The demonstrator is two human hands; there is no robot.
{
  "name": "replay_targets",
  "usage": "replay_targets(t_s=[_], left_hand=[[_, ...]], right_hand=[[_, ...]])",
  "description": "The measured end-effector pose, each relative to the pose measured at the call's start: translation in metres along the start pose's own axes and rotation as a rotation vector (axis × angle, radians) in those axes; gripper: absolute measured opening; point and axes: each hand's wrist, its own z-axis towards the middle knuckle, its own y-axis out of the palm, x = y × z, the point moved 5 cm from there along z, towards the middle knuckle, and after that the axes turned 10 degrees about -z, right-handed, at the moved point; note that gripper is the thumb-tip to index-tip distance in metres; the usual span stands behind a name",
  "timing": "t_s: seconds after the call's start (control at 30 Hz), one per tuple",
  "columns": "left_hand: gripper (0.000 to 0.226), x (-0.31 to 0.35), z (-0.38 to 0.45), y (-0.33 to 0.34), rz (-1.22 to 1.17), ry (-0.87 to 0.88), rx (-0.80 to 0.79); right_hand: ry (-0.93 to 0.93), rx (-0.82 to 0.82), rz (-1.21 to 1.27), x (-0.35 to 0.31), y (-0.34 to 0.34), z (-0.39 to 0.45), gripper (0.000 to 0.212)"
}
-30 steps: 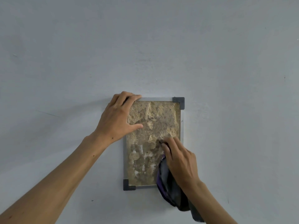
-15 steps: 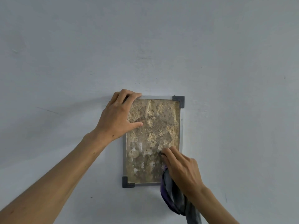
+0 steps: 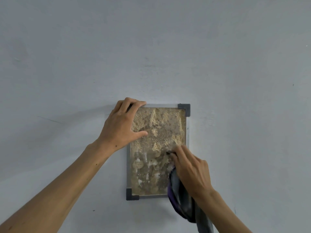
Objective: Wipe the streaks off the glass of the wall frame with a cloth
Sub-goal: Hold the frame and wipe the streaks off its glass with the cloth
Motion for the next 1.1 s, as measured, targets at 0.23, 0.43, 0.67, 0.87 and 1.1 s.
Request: replay_targets(t_s=[0.23,0.43,0.67,0.87,1.1], left_hand=[[0.094,0.001,0.000,-0.001,-0.001,-0.013,-0.001],[0.093,0.002,0.000,0.001,-0.005,-0.018,-0.003],[0.094,0.001,0.001,0.000,-0.005,-0.017,-0.013],[0.094,0.001,0.000,0.000,-0.010,-0.023,-0.013],[0.094,0.000,0.000,0.000,-0.006,-0.016,-0.007]], right_hand=[[-0.037,-0.037,0.007,-0.012,0.009,-0.027,0.007],[0.330,0.094,0.032,0.000,0.001,-0.019,0.015],[0.169,0.058,0.005,-0.027,0.009,-0.022,0.027],[0.435,0.086,0.091,-0.035,0.016,-0.030,0.016],[0.496,0.090,0.045,-0.021,0.016,-0.033,0.015]])
